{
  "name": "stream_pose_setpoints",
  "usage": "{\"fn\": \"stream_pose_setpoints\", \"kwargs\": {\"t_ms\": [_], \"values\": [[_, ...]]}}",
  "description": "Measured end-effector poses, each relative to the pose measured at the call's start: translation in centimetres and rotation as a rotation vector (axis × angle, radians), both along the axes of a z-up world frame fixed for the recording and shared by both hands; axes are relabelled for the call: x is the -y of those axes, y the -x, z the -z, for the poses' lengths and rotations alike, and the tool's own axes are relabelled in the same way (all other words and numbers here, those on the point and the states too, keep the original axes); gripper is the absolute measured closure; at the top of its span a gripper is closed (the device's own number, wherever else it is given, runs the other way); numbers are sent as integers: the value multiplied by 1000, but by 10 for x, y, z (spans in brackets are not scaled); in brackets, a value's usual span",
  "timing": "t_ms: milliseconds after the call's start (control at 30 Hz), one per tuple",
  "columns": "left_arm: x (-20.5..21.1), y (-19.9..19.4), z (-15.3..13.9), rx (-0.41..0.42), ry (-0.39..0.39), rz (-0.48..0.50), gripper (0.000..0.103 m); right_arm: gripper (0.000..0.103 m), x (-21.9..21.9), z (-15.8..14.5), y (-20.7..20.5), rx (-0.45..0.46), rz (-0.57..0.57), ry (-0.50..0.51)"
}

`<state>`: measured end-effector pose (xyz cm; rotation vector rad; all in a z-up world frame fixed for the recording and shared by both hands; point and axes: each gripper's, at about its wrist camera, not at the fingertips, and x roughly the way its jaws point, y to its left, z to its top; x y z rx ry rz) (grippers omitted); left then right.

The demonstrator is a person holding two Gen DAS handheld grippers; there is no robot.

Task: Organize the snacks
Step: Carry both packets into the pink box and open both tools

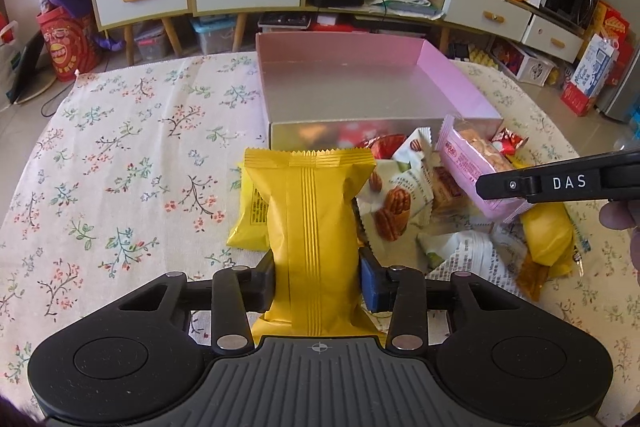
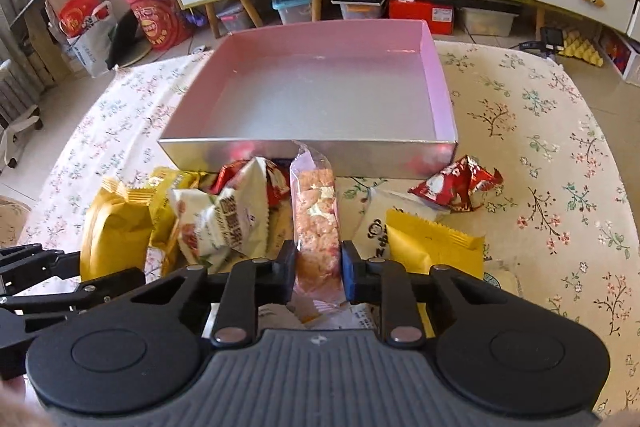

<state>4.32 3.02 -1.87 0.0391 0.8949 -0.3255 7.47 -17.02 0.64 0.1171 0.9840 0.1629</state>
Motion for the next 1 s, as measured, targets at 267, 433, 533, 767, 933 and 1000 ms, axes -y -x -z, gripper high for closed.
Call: {"fn": "stream_pose_setpoints", "kwargs": {"t_ms": [267,433,533,767,933,1000], "values": [[-4,0,-13,8,36,-32,66,83,6,-14,-3,30,17,-69],[0,-15,-27,14,40,-58,66,83,15,-24,-15,67,56,-111],[11,-31,-38,34,24,-50,66,83,24,-24,-28,69,92,-150],[32,-84,-44,37,4,-65,66,83,50,-14,-55,73,210,-240],[43,-116,-35,23,-13,-80,66,83,58,-3,-63,91,248,-254],[49,-125,-31,34,-28,-79,66,83,60,-1,-66,104,255,-264]]}}
